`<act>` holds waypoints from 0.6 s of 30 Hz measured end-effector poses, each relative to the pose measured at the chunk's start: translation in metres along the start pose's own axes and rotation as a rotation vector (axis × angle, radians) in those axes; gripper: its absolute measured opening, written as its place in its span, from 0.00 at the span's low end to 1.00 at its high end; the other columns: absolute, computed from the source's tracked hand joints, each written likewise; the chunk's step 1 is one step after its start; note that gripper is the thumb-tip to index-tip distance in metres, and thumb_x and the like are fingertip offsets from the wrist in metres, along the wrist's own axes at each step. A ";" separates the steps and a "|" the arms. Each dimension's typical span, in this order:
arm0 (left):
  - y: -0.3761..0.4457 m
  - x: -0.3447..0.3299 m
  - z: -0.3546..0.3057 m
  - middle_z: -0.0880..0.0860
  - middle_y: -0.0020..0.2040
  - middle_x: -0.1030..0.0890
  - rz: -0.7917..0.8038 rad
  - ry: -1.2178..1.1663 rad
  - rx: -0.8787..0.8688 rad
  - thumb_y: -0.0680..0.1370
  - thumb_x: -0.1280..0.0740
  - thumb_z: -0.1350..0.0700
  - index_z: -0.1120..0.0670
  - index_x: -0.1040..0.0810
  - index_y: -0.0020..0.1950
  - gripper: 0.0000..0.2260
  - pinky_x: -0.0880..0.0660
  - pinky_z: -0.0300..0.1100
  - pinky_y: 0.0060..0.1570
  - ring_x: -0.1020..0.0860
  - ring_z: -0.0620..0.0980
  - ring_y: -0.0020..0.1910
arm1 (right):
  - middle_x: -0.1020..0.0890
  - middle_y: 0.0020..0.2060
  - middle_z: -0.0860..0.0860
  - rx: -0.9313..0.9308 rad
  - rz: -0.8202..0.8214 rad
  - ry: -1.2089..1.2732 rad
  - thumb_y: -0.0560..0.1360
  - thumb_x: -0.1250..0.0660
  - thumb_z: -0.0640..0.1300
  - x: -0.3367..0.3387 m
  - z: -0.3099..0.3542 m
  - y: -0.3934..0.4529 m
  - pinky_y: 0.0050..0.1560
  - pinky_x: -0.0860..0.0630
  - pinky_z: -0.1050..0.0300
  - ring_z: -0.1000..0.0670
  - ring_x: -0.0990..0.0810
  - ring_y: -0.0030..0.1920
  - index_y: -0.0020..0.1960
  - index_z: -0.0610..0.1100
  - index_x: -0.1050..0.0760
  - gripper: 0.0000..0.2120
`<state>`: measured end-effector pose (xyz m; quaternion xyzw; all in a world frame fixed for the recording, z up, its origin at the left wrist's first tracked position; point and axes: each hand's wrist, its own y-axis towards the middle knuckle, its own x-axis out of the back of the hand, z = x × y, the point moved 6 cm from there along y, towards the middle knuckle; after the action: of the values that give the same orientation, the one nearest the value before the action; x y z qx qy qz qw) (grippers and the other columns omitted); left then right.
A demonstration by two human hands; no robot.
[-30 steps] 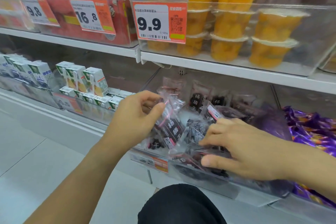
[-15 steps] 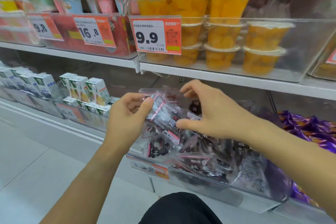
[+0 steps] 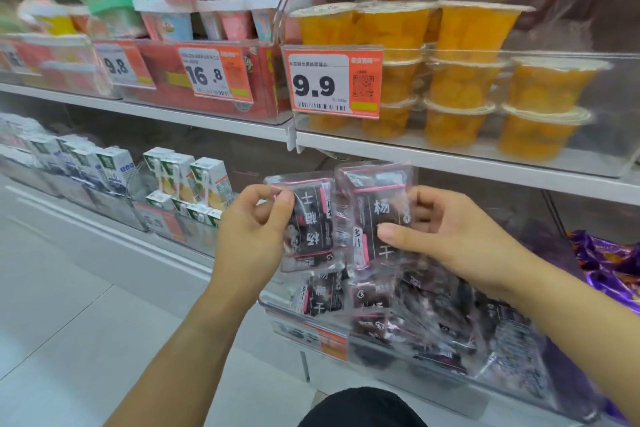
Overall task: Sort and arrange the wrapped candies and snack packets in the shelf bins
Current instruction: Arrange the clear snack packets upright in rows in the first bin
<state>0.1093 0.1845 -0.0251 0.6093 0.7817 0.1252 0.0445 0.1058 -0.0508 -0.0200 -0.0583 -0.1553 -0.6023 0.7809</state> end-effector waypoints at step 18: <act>-0.015 -0.014 0.000 0.54 0.48 0.14 0.475 -0.092 0.321 0.81 0.37 0.50 0.59 0.17 0.50 0.15 0.22 0.39 0.43 0.17 0.50 0.44 | 0.14 0.45 0.43 -0.135 -0.019 0.543 0.67 0.26 0.38 -0.033 0.003 0.002 0.31 0.22 0.61 0.50 0.16 0.39 0.56 0.37 0.19 0.18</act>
<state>0.0987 0.1673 -0.0301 0.7795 0.6243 -0.0209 -0.0475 0.0995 -0.0194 -0.0275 0.0548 0.0997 -0.6119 0.7827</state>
